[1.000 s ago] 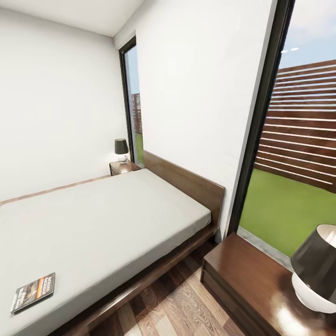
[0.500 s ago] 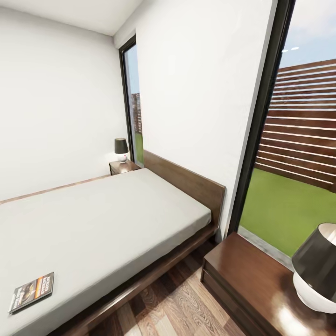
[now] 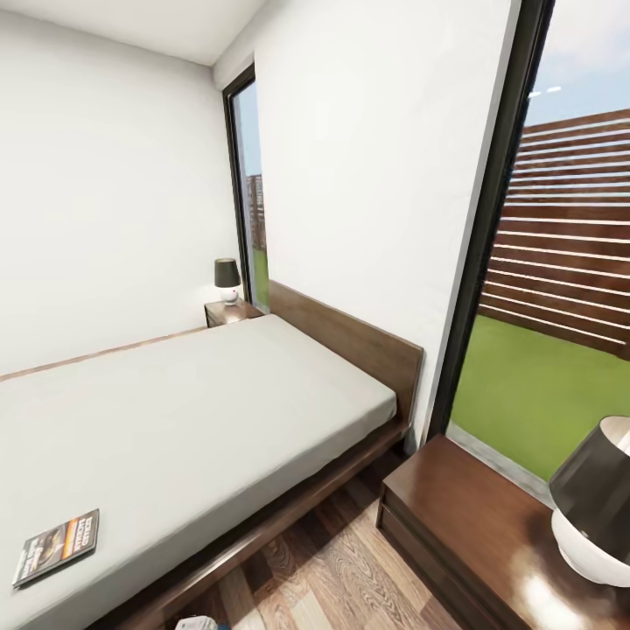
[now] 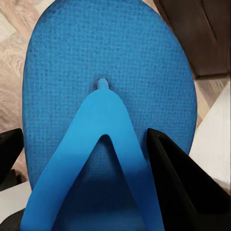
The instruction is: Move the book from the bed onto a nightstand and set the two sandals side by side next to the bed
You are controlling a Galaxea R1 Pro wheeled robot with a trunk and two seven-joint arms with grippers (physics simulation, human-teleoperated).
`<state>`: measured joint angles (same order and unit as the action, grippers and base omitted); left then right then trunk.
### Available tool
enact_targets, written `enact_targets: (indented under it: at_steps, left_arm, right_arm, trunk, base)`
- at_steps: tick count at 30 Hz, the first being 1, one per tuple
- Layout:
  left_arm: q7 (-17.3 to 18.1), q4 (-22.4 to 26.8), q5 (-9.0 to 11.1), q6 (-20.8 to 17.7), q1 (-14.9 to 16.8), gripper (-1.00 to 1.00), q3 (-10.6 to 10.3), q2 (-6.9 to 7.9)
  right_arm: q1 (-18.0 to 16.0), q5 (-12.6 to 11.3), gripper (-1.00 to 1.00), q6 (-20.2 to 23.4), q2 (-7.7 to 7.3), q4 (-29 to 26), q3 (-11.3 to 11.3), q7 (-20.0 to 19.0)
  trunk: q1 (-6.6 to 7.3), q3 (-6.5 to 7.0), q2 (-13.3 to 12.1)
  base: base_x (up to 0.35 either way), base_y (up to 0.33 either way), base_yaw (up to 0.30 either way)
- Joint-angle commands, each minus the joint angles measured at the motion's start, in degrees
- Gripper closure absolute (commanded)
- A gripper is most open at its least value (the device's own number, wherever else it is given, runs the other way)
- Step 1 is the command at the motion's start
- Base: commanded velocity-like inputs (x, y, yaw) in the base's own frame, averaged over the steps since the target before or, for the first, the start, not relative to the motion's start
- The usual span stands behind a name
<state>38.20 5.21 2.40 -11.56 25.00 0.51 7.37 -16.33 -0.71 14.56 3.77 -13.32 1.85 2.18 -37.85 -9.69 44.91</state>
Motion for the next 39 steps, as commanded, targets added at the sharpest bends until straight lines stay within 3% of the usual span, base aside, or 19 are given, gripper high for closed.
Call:
enact_targets:
  at_steps: [1, 15, 39]
  left_arm:
    - [0.5, 0.1, 0.1, -0.6, 0.3, 1.0, -0.2, 0.02]
    - [1.4, 1.1, 0.5, -1.5, 1.6, 1.0, 0.3, 0.33]
    - [0.8, 1.3, 0.3, -0.3, 1.6, 1.0, 0.2, 0.19]
  right_arm:
    - [0.0, -0.1, -1.0, 0.4, 0.0, -0.1, 0.4, 0.2]
    - [0.0, -0.1, -1.0, 0.4, 0.01, -0.1, 1.8, 0.2]
    - [0.0, -0.1, -1.0, 0.4, 0.09, 0.0, 2.0, 0.2]
  trunk:
    - [-0.01, -0.09, 0.1]
    - [-0.01, -0.09, 0.1]
    - [-5.28, -4.4, 9.7]
  base:
    - [0.0, 0.0, 0.0]
    - [0.0, 0.0, 0.0]
    - [0.0, 0.0, 0.0]
